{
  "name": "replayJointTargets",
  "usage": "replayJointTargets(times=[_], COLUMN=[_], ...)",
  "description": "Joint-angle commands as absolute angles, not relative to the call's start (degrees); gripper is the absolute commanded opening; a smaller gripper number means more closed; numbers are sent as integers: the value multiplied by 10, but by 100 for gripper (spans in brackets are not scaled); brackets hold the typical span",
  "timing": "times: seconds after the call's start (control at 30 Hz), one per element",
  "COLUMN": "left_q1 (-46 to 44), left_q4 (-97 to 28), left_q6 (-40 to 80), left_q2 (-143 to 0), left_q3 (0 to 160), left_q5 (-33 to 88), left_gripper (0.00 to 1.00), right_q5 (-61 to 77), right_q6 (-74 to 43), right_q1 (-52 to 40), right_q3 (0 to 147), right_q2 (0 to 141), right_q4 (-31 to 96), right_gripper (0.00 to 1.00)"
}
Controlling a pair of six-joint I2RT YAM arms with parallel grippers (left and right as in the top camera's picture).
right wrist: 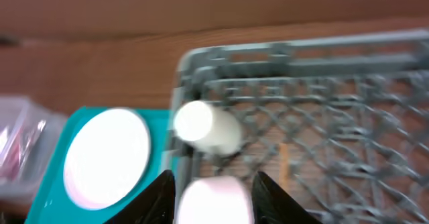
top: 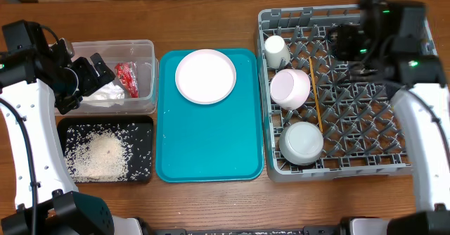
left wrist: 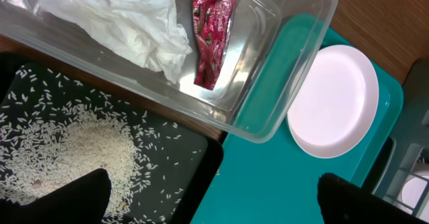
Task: Sort waste into correct bins and load items into the dishwasher
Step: 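Move the right gripper to the white plate on the teal tray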
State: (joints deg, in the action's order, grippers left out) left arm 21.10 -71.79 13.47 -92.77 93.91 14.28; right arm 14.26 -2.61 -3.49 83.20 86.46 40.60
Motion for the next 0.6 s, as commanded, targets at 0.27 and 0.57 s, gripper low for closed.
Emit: replayJointTargets(times=[0.27,0.57], left_q1=[208,208], left_q4=[-717,-717], left_q6=[128,128], left_q2=[-919,-919], left_q3=[947,947], left_q5=[140,140], left_gripper=[100,100], right_q5=[-66,-68], right_q6=[20,20], right_q1=[-354,-404], right_q3=[837,837], right_q2=[948,1079], right_q4=[364,287], right_gripper=[49,56])
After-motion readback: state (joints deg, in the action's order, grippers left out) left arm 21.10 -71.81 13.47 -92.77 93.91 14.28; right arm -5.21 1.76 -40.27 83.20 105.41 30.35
